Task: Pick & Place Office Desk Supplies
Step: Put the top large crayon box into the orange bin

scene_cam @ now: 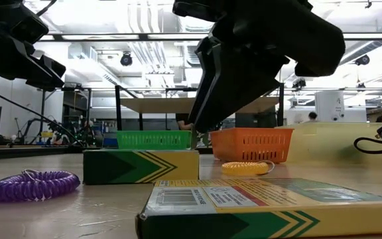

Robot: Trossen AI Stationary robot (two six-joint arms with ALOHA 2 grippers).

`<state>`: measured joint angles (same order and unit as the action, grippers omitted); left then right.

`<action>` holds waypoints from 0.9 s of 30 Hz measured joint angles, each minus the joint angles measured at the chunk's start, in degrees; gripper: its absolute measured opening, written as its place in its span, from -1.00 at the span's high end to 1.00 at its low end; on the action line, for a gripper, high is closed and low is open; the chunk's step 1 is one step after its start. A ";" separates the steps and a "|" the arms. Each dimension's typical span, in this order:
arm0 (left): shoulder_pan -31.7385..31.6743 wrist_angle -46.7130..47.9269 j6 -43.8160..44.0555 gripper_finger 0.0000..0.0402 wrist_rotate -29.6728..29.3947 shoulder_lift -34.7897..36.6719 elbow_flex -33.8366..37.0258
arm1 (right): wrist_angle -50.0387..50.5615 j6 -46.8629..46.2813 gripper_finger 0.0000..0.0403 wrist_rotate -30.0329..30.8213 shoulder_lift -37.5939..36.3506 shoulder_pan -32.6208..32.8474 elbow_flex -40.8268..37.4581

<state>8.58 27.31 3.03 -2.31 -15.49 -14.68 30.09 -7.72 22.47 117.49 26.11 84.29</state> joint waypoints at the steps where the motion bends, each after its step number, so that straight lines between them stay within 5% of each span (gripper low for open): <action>1: 0.00 0.00 0.01 0.29 -0.01 0.00 0.00 | 0.00 -0.80 0.17 -0.04 0.00 0.00 0.00; 18: -0.02 0.00 0.02 0.29 0.01 -0.02 0.00 | 0.12 -5.56 0.04 -0.55 -1.01 2.56 -0.42; 27: 0.00 0.00 0.02 0.29 -0.01 -0.02 0.00 | -1.22 -32.46 0.04 3.21 -5.58 1.28 -0.57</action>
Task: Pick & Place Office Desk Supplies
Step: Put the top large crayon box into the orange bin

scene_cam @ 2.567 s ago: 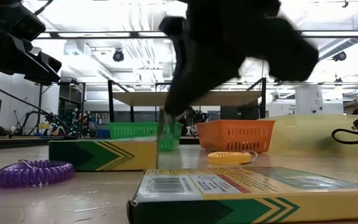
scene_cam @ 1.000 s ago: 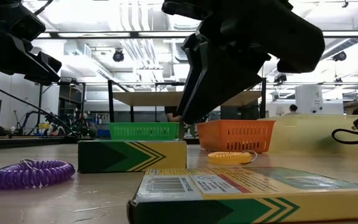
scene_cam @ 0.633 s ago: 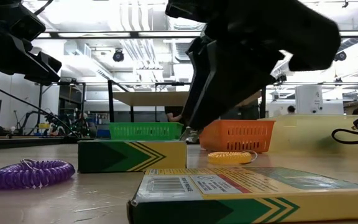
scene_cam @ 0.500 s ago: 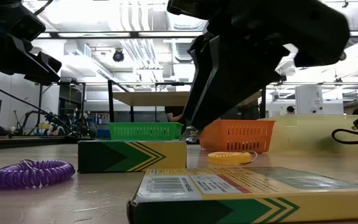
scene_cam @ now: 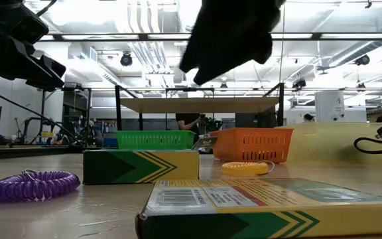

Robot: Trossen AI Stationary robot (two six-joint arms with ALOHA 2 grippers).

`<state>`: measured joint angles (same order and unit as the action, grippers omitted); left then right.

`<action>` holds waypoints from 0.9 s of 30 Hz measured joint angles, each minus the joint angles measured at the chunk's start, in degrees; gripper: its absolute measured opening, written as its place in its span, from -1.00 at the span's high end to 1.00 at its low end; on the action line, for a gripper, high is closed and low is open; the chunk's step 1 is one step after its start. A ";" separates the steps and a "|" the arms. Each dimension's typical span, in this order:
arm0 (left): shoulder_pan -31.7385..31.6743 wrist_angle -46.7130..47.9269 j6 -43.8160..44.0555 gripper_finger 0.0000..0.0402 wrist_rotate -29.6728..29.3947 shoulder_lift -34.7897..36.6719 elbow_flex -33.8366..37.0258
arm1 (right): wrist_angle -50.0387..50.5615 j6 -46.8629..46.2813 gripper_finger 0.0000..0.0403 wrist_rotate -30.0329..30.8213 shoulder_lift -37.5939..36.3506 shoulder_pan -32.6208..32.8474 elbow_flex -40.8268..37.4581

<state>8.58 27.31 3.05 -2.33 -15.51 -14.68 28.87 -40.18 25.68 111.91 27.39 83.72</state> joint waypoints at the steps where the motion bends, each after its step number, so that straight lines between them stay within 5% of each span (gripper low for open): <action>1: -0.01 0.00 0.00 0.29 0.00 0.00 0.00 | -1.31 -1.84 0.04 0.08 -0.04 -0.07 -0.28; 14: -0.02 -0.02 0.00 0.29 0.01 0.00 0.00 | -17.80 -14.00 0.04 -0.84 -1.48 0.08 -10.62; 27: 0.00 0.16 -0.01 0.29 0.02 -1.02 0.00 | -50.66 -19.92 0.04 -6.93 -10.18 -3.01 -34.57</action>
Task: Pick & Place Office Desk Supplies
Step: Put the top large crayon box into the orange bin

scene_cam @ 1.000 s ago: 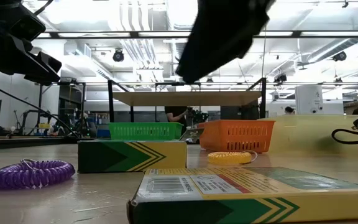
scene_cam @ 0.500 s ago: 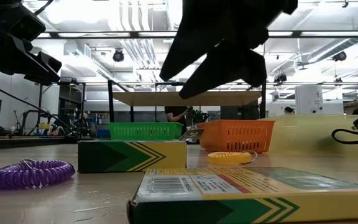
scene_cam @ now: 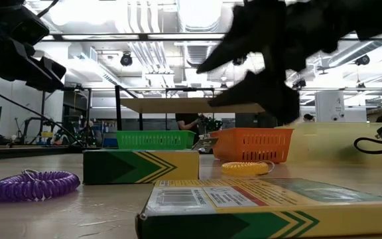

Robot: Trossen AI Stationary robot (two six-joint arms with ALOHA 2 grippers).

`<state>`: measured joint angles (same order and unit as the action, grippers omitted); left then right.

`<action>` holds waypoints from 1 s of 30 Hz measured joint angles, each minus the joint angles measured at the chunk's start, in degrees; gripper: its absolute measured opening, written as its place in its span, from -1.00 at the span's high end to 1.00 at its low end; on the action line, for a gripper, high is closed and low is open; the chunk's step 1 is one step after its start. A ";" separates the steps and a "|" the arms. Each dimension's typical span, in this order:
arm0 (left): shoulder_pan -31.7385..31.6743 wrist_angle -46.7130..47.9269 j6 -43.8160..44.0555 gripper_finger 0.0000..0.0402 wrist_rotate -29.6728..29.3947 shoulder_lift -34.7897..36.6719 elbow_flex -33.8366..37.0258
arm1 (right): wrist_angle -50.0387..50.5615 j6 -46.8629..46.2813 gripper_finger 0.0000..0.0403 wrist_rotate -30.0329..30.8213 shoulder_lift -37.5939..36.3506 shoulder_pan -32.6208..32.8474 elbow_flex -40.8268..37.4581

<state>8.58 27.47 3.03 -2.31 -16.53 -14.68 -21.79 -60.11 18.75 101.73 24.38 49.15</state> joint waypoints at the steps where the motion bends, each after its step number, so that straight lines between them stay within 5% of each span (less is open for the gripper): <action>1: -0.02 -0.10 -0.01 0.29 -0.02 -0.16 -0.02 | -1.51 -0.94 0.04 -0.48 0.07 -0.32 -1.25; 30: -0.02 1.83 0.00 0.29 0.00 -2.60 0.00 | -2.69 -14.77 0.04 -5.79 7.90 -4.31 1.13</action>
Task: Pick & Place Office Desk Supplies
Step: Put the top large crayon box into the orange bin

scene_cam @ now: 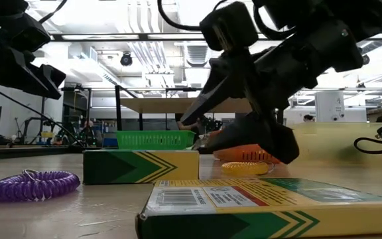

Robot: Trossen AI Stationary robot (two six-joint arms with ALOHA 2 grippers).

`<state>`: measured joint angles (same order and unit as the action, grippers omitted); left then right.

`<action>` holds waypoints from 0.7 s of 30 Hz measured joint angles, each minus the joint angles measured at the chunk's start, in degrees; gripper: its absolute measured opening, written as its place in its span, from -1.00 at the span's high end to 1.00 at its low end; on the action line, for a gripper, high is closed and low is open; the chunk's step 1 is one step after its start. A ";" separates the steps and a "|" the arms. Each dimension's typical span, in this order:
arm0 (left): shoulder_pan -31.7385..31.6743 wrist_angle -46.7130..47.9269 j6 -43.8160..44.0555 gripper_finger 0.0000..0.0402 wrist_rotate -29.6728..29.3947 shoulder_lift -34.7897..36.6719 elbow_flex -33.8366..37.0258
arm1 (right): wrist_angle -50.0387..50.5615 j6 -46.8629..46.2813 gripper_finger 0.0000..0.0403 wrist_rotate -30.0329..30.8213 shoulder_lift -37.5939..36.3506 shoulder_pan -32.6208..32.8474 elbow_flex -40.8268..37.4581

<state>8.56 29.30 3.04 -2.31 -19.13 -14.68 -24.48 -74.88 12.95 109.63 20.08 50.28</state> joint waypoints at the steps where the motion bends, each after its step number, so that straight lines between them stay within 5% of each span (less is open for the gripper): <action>1: 0.02 -0.06 0.00 0.29 0.00 -0.09 0.00 | 0.12 0.01 0.04 0.02 -0.07 -0.23 -0.04; 21: 0.00 0.15 0.01 0.29 -0.01 -0.22 0.00 | 3.68 0.30 0.04 -2.87 4.47 -1.01 5.23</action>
<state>8.56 29.45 3.05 -2.32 -19.35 -14.68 -20.80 -74.58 10.08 114.10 19.07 55.51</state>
